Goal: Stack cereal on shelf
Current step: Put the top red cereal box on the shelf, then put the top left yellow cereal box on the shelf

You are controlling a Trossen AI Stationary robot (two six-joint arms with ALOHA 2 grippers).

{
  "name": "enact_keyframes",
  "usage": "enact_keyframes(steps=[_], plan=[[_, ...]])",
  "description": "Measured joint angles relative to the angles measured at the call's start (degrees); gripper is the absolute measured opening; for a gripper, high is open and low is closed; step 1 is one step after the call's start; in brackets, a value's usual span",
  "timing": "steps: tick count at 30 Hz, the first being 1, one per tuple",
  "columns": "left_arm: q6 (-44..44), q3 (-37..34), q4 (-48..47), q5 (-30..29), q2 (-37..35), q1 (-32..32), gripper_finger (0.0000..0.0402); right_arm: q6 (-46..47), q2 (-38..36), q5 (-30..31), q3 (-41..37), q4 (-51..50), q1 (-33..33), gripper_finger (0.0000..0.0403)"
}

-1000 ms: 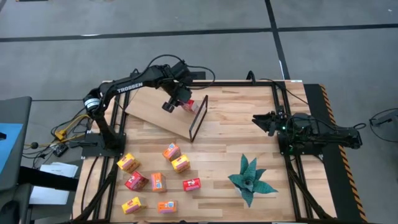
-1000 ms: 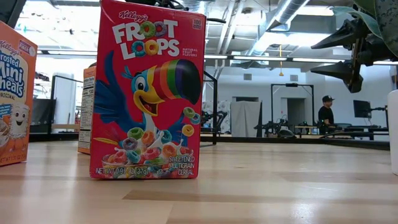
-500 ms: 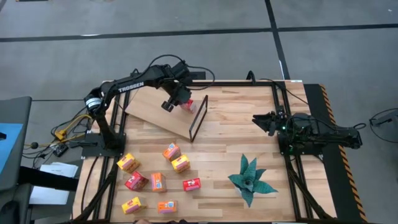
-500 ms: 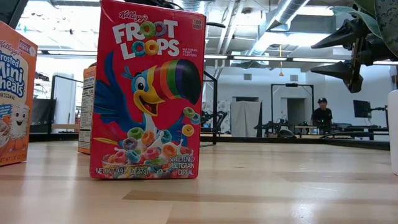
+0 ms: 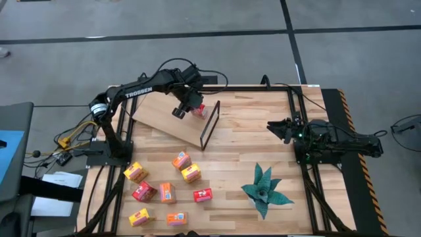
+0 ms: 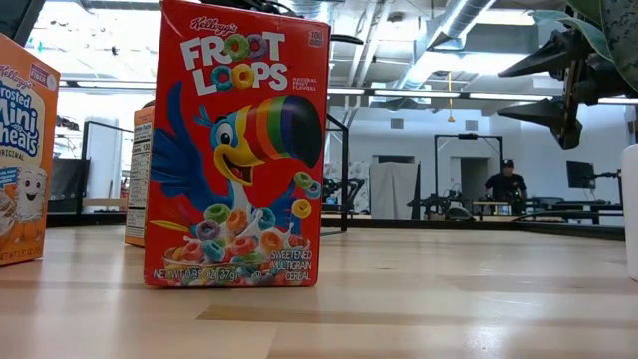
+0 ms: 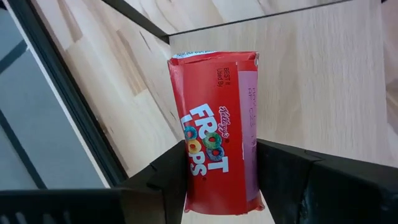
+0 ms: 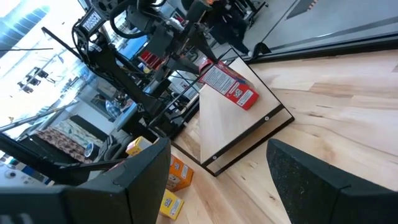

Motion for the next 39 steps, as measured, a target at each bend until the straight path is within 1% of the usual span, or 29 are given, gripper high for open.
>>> enact_keyframes(steps=[4, 6, 9, 14, 17, 21, 25, 28, 32, 34, 36, 39], plan=[[-0.97, 0.0, -0.54, -0.05, 0.0, -0.04, 0.0155, -0.01, 0.0, 0.0, 0.0, 0.15, 0.0, 0.0292], [-1.15, 0.0, -1.04, -0.12, 0.0, -0.11, 0.0162, -0.02, 0.0, 0.0, 0.0, 0.15, 0.0, 0.0292], [-1.87, 0.02, -0.9, -0.11, 0.0, -0.13, 0.0186, -0.04, 0.0, 0.0, 0.0, 0.13, 0.0, 0.0292], [-1.92, 0.02, -0.76, -0.13, 0.0, -0.41, 0.0237, -0.11, 0.0, 0.0, 0.0, 0.09, 0.0, 0.0292], [-1.98, 0.04, -0.74, -0.49, 0.0, -0.82, 0.026, -0.15, 0.0, 0.0, 0.0, 0.02, 0.0, 0.0292], [-3.34, 0.04, -0.74, -2.0, 0.0, -1.2, 0.0275, -0.61, 0.0, 0.0, 0.0, 0.0, 0.0, 0.0292], [-4.45, 0.9, -1.41, -3.8, 0.0, -1.27, 0.0281, -1.21, 0.0, 0.0, 0.0, 0.0, 0.0, 0.0292], [-5.36, 3.46, -1.57, -4.16, 0.0, -1.27, 0.0282, -1.22, 0.0, 0.0, 0.0, 0.0, -0.01, 0.0292], [-6.47, 9.01, -4.31, -4.02, -0.09, -1.29, 0.0282, -1.2, 0.0, 0.0, 0.0, 0.0, 0.0, 0.0292], [-7.36, 12.2, -7.17, -4.02, -0.09, -1.29, 0.0282, -1.2, 0.0, 0.0, 0.0, 0.0, 0.0, 0.0292], [-9.98, 16.45, -10.43, -4.09, -0.09, -1.56, 0.0282, -1.2, 0.0, 0.0, 0.0, 0.0, 0.0, 0.0292], [-18.42, 23.64, -18.41, -2.9, -0.89, -2.53, 0.0282, -1.18, 0.0, -0.02, 0.0, 0.0, 0.0, 0.0292]])
